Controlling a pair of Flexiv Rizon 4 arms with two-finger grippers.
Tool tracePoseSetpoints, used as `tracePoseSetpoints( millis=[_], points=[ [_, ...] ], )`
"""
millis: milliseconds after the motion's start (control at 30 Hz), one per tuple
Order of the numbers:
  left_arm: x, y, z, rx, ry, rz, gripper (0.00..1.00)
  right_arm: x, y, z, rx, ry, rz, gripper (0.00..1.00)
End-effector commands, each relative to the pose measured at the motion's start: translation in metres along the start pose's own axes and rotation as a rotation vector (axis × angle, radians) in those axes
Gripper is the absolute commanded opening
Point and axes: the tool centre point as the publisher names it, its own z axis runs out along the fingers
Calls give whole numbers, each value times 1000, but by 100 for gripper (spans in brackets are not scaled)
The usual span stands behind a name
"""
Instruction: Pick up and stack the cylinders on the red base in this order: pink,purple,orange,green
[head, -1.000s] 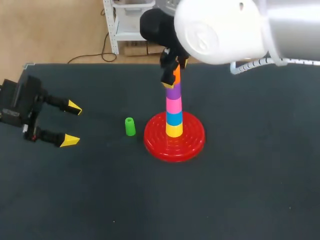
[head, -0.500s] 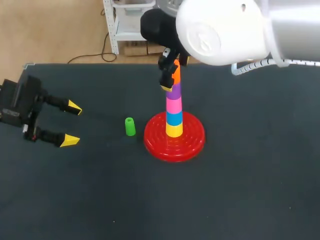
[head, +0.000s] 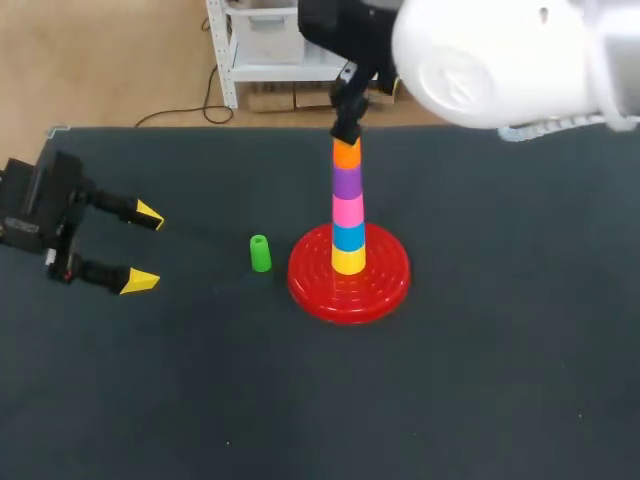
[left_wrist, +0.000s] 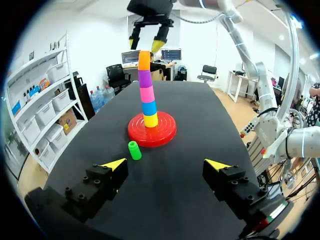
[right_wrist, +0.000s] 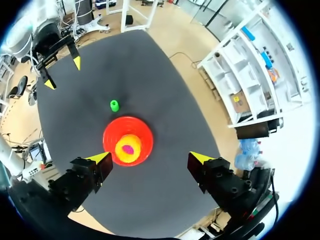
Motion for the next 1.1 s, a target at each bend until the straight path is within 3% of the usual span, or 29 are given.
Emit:
tracePoseSetpoints(
  millis=[33, 467, 933, 1100],
  points=[
    [2, -1, 0, -3, -4, 3, 100, 10, 11, -22, 36, -76, -15, 100],
    [2, -1, 0, -3, -4, 3, 100, -5, 51, -55, 23, -164, -152, 100],
    [2, -1, 0, -3, -4, 3, 100, -27, 78, -51, -82, -157, -312, 100],
    [2, -1, 0, -3, -4, 3, 100, -41, 90, -35, -115, -144, -344, 100]
  ],
)
